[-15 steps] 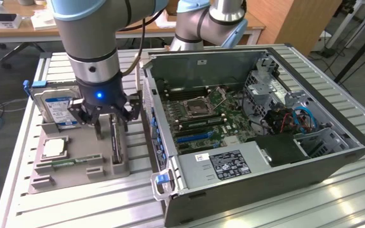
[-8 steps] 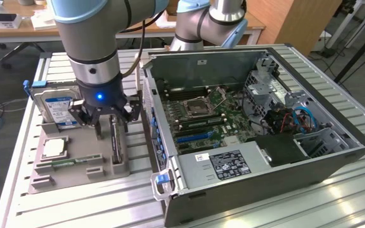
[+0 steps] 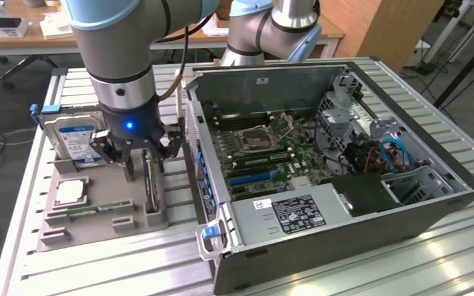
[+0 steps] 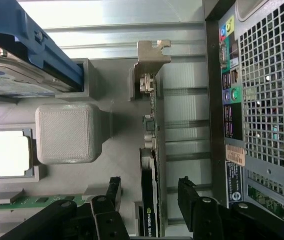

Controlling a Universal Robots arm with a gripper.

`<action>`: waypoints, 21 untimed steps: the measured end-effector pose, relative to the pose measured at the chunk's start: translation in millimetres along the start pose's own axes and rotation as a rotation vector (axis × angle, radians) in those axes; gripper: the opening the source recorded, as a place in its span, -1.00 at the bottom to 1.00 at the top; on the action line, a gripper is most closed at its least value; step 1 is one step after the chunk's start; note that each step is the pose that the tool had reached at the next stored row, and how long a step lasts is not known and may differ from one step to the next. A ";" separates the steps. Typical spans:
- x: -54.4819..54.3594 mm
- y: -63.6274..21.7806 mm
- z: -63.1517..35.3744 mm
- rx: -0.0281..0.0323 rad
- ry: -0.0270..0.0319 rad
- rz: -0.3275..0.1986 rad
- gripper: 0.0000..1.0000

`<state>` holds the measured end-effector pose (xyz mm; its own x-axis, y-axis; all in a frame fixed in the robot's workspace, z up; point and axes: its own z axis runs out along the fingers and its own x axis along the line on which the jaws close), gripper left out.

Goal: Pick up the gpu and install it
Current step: 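Pick up the gpu and move the gpu toward the slot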

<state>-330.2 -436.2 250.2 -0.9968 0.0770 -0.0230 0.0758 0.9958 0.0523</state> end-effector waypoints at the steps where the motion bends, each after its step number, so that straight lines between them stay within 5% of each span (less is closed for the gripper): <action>1: 0.0 0.0 0.0 0.0000 -0.0001 0.000 0.16; 21: 0.2 -0.4 8.3 0.0000 0.0000 0.000 0.13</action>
<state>-330.2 -436.2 241.8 -0.9968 0.0771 -0.0230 0.0758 0.9958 0.0523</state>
